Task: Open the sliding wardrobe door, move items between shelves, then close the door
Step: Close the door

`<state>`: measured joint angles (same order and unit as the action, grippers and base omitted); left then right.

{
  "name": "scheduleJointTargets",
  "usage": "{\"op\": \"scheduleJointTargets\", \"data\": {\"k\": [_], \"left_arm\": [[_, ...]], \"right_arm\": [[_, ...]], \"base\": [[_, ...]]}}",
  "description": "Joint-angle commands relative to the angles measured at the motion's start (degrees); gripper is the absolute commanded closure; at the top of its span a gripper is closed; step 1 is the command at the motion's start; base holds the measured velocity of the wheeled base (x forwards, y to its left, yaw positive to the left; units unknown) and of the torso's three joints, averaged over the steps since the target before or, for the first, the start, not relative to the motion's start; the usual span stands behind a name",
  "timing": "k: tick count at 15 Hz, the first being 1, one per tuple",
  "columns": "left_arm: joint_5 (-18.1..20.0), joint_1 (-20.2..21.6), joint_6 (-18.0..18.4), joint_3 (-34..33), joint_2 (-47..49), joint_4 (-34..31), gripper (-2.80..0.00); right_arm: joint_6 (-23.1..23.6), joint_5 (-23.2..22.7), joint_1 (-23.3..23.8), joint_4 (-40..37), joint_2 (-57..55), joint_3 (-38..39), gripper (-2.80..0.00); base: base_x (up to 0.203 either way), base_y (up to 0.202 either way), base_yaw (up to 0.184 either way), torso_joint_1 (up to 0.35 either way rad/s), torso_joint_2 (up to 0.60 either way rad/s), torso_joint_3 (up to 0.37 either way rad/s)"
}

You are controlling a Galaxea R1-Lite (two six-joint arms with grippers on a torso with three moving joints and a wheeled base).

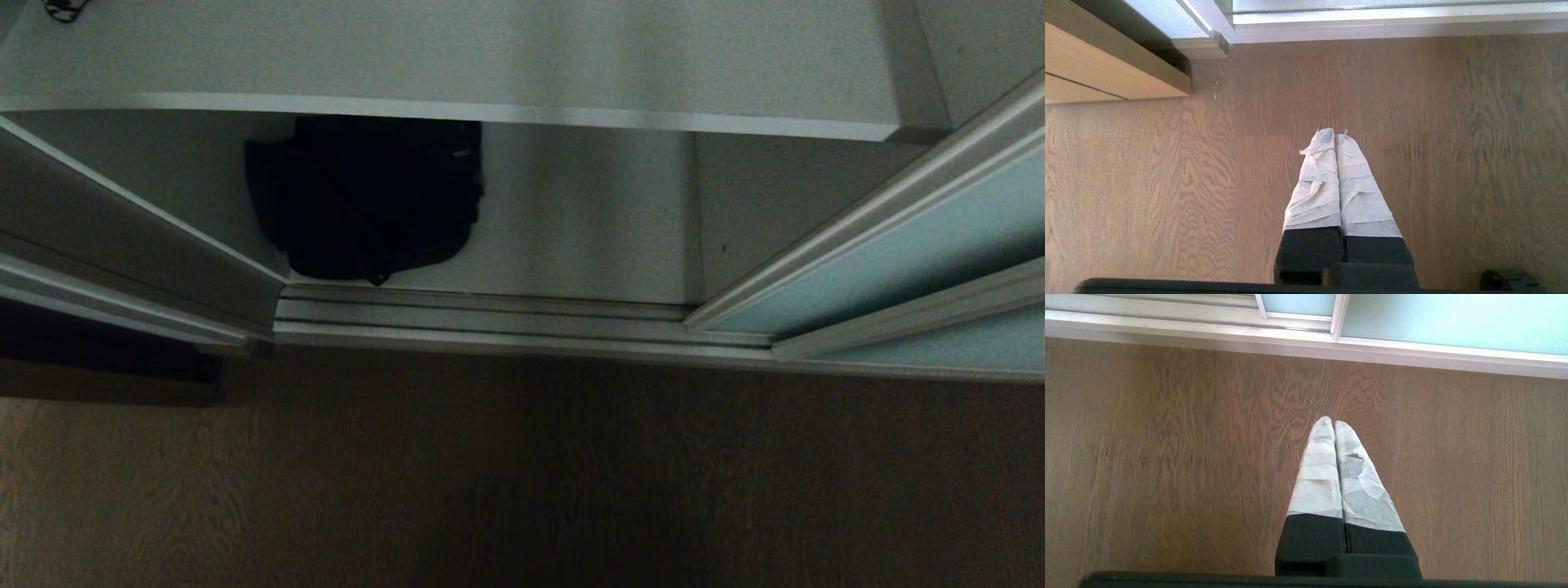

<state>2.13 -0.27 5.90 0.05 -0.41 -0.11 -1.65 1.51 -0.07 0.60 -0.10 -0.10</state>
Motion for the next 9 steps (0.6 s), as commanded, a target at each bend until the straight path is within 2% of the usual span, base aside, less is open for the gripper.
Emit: {"op": "scheduleJointTargets", "data": {"k": [1, 9], "left_arm": [[0.0, 0.0, 0.1, 0.0, 0.4, -0.2, 0.0], [0.2, 0.0, 0.2, 0.0, 0.4, -0.1, 0.0]], "right_arm": [[0.0, 0.0, 0.0, 0.0, -0.1, 0.0, 0.0], [0.0, 0.0, 0.0, 0.0, -0.1, 0.0, 0.0]], "base": [[0.0, 0.0, 0.0, -0.002, 0.01, 0.077], [0.0, 0.0, 0.0, 0.004, 0.0, 0.181]]}}
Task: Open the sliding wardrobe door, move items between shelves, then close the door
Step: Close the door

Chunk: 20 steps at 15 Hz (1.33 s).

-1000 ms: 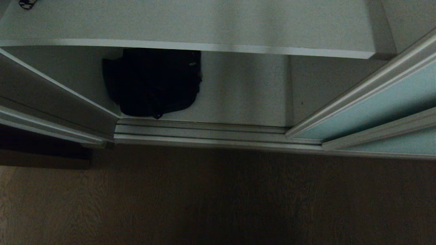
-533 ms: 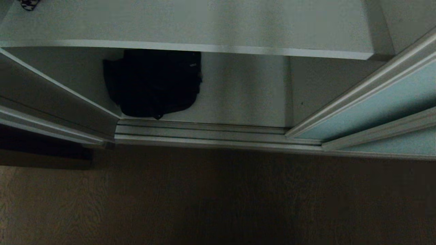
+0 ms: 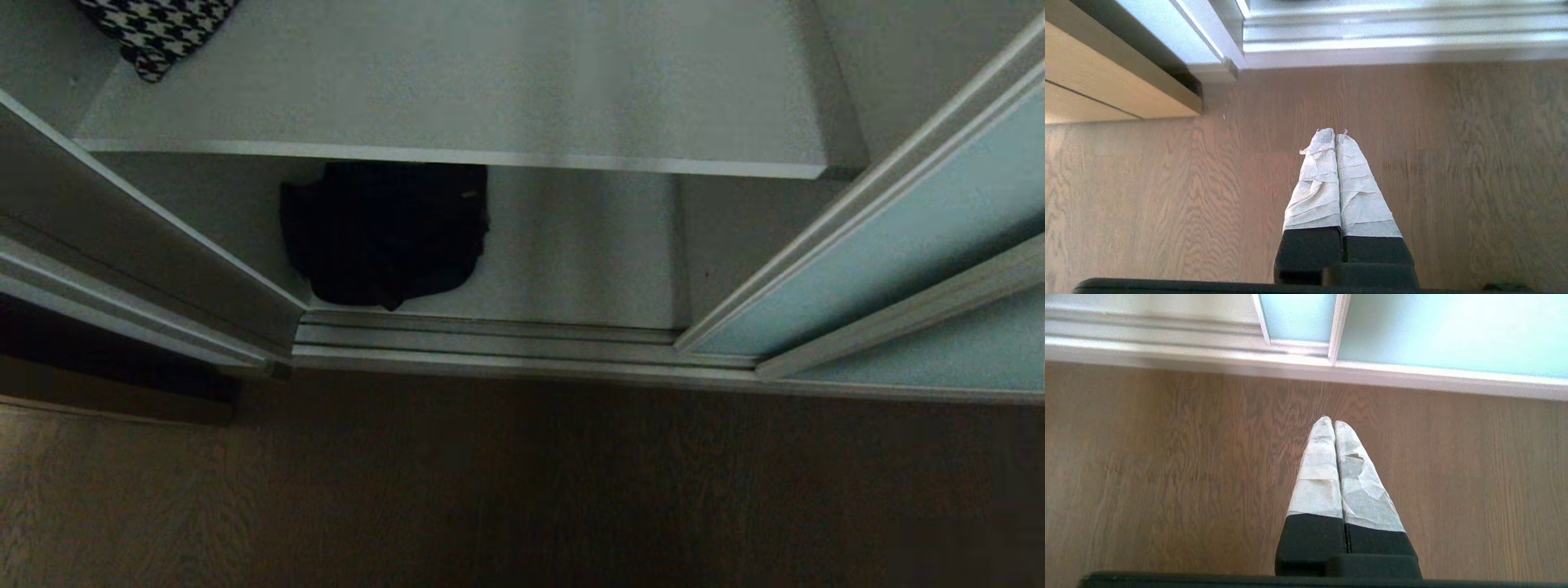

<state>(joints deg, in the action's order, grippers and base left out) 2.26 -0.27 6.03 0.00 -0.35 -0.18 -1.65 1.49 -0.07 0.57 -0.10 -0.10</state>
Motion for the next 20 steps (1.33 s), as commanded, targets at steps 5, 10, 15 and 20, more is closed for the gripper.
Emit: {"op": "scheduleJointTargets", "data": {"k": [5, 10, 15, 20], "left_arm": [[0.0, 0.0, 0.0, 0.0, 0.4, 0.0, 0.0], [0.0, 0.0, -0.1, 0.0, 0.4, 0.0, 0.0], [0.0, 0.0, 0.0, 0.0, 0.4, 0.0, 0.0], [0.0, 0.0, 0.0, 0.1, 0.4, -0.2, 0.0]], "right_arm": [[0.0, 0.0, 0.0, 0.0, -0.1, 0.0, 0.0], [0.0, 0.0, 0.0, 0.0, -0.1, 0.0, 0.0], [0.0, 0.0, 0.0, 0.0, 0.0, 0.0, 0.0], [0.0, 0.0, 0.0, 0.0, -0.1, 0.0, 0.0]], "base": [[0.0, 0.0, 0.0, 0.002, 0.0, 0.206], [0.0, 0.0, 0.0, -0.001, 0.0, 0.2], [0.0, 0.0, 0.0, 0.001, 0.0, 0.201], [0.0, 0.0, 0.0, 0.003, 0.0, 0.179]]}}
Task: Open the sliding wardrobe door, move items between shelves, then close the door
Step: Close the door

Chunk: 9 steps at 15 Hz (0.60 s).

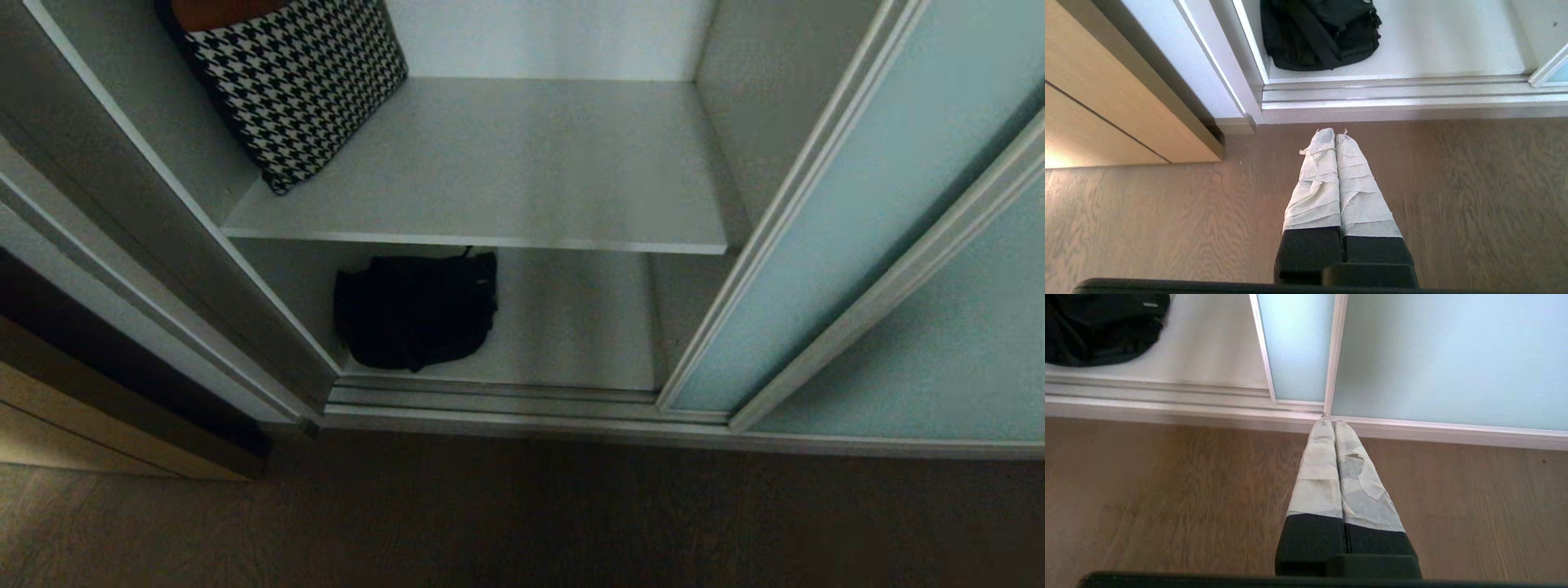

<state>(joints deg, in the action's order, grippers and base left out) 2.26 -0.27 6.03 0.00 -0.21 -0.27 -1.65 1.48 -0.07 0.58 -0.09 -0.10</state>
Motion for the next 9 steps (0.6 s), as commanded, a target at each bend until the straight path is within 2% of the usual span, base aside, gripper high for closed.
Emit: {"op": "scheduleJointTargets", "data": {"k": [1, 9], "left_arm": [[0.0, 0.0, 0.0, 0.1, 0.2, -0.1, 0.0], [-0.1, 0.0, -0.2, 0.0, 0.1, 0.2, 0.0]], "right_arm": [[0.0, 0.0, 0.0, 0.0, -0.1, 0.0, 0.0], [0.0, 0.0, 0.0, 0.0, -0.1, 0.0, 0.0]], "base": [[0.0, 0.0, 0.0, 0.0, 0.0, 0.0], [0.0, 0.0, 0.0, 0.001, 0.0, 0.02]]}}
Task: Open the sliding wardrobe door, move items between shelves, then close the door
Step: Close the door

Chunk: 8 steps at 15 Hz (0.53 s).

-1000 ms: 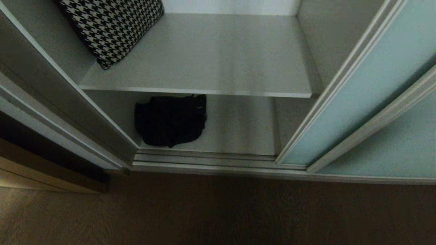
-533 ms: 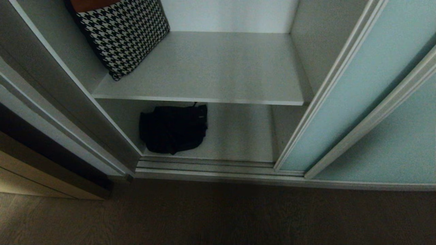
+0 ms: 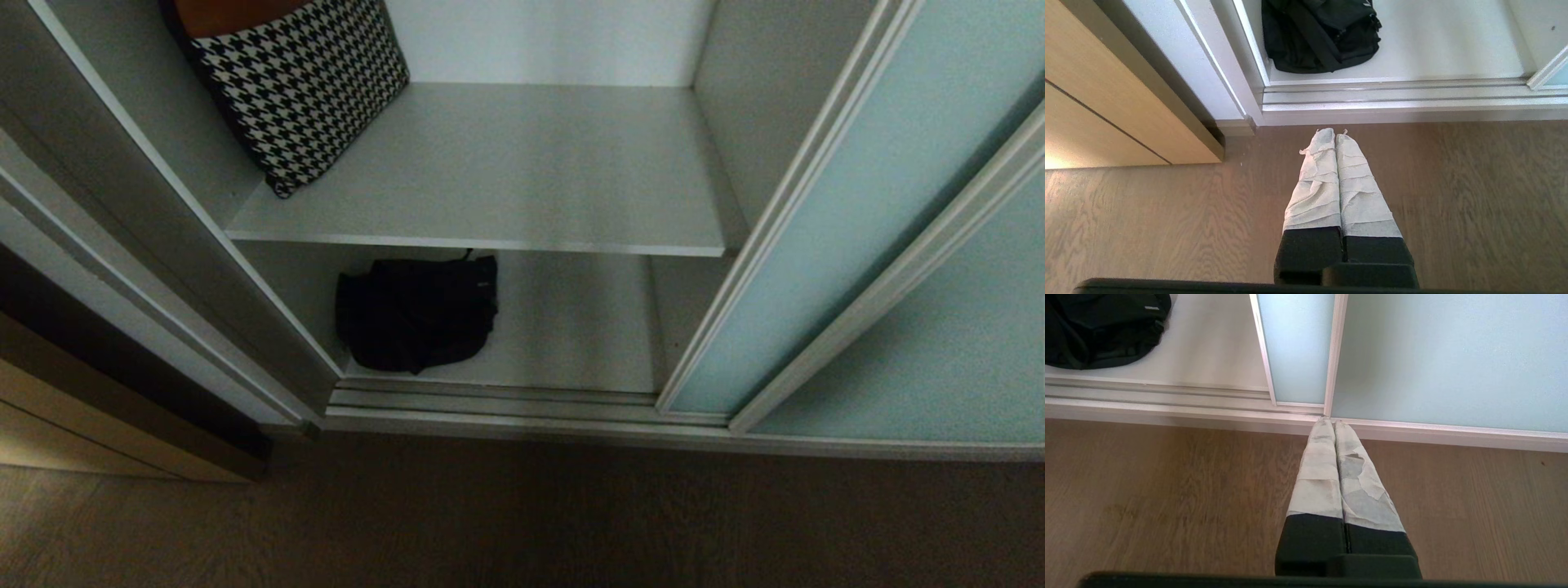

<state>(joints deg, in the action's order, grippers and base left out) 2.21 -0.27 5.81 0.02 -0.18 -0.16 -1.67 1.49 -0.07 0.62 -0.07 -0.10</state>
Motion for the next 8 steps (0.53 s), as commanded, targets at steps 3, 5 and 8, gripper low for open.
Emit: {"op": "scheduleJointTargets", "data": {"k": [3, 5, 8], "left_arm": [[-0.5, 0.0, -0.6, 0.0, 0.1, -0.1, 0.0], [-0.5, 0.0, -0.1, 0.1, 0.1, -0.2, 0.0], [-0.1, 0.0, 0.6, 0.0, 0.2, 0.0, 0.0]], "right_arm": [[0.0, 0.0, 0.0, 0.0, -0.1, 0.0, 0.0], [0.0, 0.1, 0.0, 0.0, -0.1, 0.0, 0.0], [0.0, 0.0, 0.0, 0.0, -0.1, 0.0, 0.0]], "base": [[0.0, 0.0, 0.0, 0.003, 0.0, 0.023], [0.0, 0.0, 0.0, 0.0, 0.0, 0.0], [0.0, 0.0, 0.0, 0.0, 0.0, 0.0]]}}
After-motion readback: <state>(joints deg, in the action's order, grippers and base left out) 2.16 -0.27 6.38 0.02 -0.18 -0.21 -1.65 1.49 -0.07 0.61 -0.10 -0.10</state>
